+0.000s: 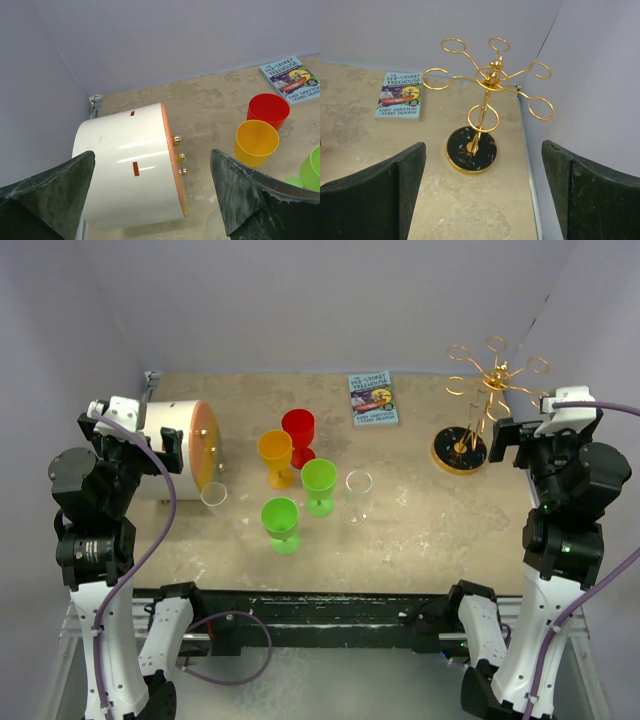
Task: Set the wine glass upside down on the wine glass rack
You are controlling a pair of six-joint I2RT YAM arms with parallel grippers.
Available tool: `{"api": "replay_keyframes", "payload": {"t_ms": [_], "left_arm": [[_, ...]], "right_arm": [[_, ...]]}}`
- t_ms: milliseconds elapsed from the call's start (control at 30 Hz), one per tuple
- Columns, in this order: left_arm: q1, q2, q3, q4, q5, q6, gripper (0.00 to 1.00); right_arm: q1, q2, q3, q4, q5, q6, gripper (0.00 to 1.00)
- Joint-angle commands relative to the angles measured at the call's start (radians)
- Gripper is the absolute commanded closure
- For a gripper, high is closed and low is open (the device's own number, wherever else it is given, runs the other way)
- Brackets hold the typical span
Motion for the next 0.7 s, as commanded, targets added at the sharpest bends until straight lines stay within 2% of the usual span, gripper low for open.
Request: {"api": "replay_keyframes", "payload": {"t_ms": [0,400,667], "left_arm": [[0.011,-0.002,0.014,0.041,0.016,0.021,0.01],[0.011,0.001,0.027,0.038,-0.006,0.007,0.01],[0.012,0.027,0.042,0.029,0.113,0.039,0.01]], "right_arm": [[-0.004,-0.004,0.007,0.046,-0.026,-0.006,0.00],[-0.004,0.010,0.036,0.032,0.023,-0.007,0.00],[-0.004,0.148,0.154,-0.074,0.100,-0.091,0.00]]}}
